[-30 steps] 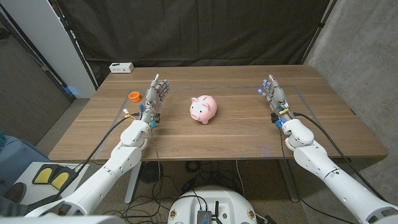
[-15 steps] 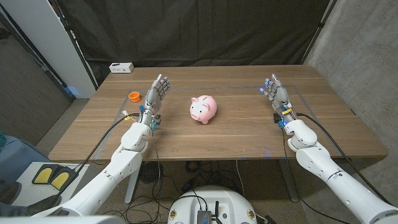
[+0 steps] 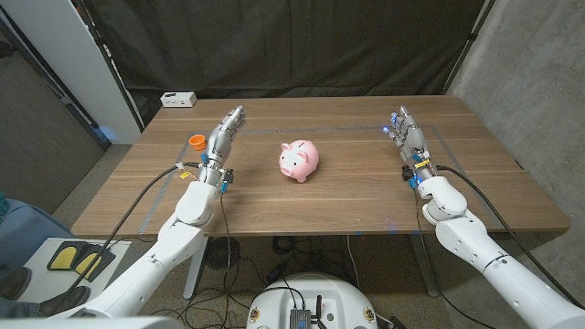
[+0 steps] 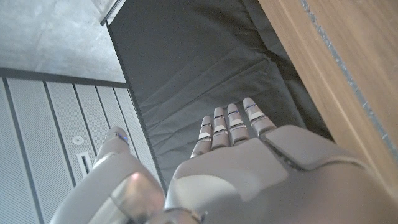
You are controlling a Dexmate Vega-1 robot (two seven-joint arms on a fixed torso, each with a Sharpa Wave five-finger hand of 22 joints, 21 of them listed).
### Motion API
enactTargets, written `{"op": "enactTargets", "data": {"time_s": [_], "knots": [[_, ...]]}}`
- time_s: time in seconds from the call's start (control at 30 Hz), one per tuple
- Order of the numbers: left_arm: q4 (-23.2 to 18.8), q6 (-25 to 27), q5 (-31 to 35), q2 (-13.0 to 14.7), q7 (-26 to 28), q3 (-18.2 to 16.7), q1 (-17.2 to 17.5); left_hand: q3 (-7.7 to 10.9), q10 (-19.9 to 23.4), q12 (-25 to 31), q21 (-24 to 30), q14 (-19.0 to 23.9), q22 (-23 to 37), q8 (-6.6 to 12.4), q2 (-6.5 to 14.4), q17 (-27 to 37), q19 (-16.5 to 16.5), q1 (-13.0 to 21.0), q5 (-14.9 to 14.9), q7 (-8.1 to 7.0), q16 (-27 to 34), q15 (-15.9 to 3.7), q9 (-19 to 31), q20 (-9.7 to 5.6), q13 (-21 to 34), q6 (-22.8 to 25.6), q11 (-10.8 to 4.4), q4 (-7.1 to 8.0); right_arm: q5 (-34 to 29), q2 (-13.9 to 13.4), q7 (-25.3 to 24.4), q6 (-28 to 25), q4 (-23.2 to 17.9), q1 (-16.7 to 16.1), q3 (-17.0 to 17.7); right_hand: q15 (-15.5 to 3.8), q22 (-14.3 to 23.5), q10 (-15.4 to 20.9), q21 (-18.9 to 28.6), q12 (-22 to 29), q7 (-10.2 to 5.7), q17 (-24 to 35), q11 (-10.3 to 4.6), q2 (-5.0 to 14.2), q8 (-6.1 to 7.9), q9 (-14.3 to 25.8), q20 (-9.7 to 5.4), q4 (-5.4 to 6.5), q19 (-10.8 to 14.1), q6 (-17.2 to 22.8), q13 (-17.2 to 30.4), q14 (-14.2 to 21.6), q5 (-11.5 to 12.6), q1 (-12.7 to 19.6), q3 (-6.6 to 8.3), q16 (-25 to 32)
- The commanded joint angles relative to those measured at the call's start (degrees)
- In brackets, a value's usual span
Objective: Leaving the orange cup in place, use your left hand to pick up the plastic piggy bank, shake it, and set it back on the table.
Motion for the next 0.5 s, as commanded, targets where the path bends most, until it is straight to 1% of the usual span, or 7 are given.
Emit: {"op": "enactTargets", "data": {"time_s": [0.03, 0.23, 0.37, 0.4, 0.5], "knots": [[-1.8, -2.3, 13.4, 2.9, 7.8, -2.1, 0.7, 0.21, 0.5, -0.1, -0.2, 0.7, 0.1, 0.18, -0.3, 0.2, 0.2, 0.9, -0.1, -0.20, -0.1, -0.44, 0.1, 0.55, 0.2, 1.0, -0.53, -0.71, -3.2, 1.3, -3.4, -0.2, -2.4, -0.5, -1.2, 0.44, 0.2, 0.4, 0.0, 0.3, 0.08, 0.2, 0.26, 0.20, 0.21, 0.1, 0.22, -0.29, 0.0, 0.2, 0.3, 0.0, 0.0, 0.2, -0.09, 0.1], [-2.4, -2.5, 19.1, 4.2, 10.8, -3.1, 1.1, 0.37, 0.9, 0.0, -0.4, 1.1, 0.1, 0.18, -0.5, 0.2, 0.4, 1.7, -0.1, -0.79, -0.1, -0.68, 0.1, 0.90, 0.2, 1.3, -1.21, -1.11, -5.0, 2.0, -4.8, 0.1, -2.9, -0.5, -1.8, 0.53, 0.2, 0.4, 0.0, 0.3, 0.05, 0.2, 0.25, 0.24, 0.18, 0.1, 0.28, -0.36, 0.0, 0.1, 0.3, 0.1, 0.0, 0.3, -0.09, 0.2], [-4.6, 0.0, 24.2, 5.4, 13.5, -3.9, 2.0, 0.50, 0.8, -0.1, -0.5, 1.2, 0.1, 0.09, -0.6, 0.2, 0.5, 2.2, -0.2, -1.49, -0.2, -0.72, 0.1, 1.77, 0.2, 1.4, -1.44, -1.35, -6.3, 2.1, -5.8, -0.1, -3.4, -0.4, -2.0, 0.52, 0.2, 0.5, 0.0, 0.3, 0.03, 0.1, 0.31, 0.28, 0.19, 0.1, 0.34, -0.40, 0.1, 0.2, 0.3, 0.1, -0.1, 0.3, -0.08, 0.2], [-5.4, 0.8, 25.5, 5.7, 14.2, -4.1, 2.4, 0.55, 0.8, -0.2, -0.6, 1.3, 0.1, 0.05, -0.6, 0.2, 0.5, 2.5, -0.2, -1.62, -0.3, -0.70, 0.2, 2.08, 0.3, 1.4, -1.88, -1.44, -6.4, 2.2, -5.9, 0.0, -3.5, -0.4, -2.0, 0.53, 0.2, 0.5, 0.0, 0.3, 0.04, 0.1, 0.31, 0.30, 0.18, 0.1, 0.37, -0.42, 0.1, 0.2, 0.3, 0.1, -0.1, 0.3, -0.07, 0.2], [-7.6, 3.4, 29.3, 6.6, 16.4, -4.6, 3.3, 0.63, 0.8, -0.2, -0.7, 1.6, 0.1, -0.03, -0.7, 0.2, 0.4, 2.8, -0.2, -1.96, -0.2, -0.72, 0.2, 2.41, 0.3, 1.4, -2.32, -1.56, -6.9, 2.3, -6.5, -0.1, -4.0, -0.7, -2.1, 0.60, 0.2, 0.5, 0.0, 0.3, 0.02, 0.1, 0.31, 0.32, 0.18, 0.1, 0.36, -0.46, 0.1, 0.2, 0.3, 0.2, -0.1, 0.4, -0.06, 0.2]]}}
